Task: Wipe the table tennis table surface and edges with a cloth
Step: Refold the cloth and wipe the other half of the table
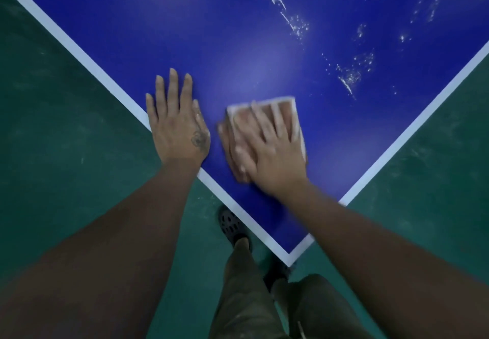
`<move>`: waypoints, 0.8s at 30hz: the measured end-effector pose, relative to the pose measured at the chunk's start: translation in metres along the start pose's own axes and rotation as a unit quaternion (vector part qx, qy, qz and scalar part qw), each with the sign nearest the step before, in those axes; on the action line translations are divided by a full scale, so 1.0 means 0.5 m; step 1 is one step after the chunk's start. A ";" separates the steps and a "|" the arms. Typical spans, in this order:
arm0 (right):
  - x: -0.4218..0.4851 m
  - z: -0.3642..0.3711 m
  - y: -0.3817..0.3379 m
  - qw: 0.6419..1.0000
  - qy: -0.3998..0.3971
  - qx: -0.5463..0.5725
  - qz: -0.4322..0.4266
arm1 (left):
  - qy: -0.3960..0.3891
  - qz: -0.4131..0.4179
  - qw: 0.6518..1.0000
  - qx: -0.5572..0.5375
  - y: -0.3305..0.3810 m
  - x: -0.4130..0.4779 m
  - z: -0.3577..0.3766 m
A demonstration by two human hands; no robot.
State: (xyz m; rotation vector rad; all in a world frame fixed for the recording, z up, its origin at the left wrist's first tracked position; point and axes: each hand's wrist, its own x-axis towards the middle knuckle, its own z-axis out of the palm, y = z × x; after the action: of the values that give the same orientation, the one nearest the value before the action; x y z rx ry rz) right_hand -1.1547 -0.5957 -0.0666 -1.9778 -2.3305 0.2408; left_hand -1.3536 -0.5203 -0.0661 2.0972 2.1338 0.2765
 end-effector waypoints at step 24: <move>0.002 -0.063 0.374 0.996 -0.018 -0.002 0.093 | -0.001 -0.252 0.968 0.002 0.372 -0.267 0.085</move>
State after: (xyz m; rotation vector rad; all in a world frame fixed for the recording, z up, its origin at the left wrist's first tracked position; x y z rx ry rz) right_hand -0.9677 -0.5632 -0.0668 -2.2116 -2.1681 0.2861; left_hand -1.1600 -0.6497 -0.0697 1.4750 2.5627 0.2054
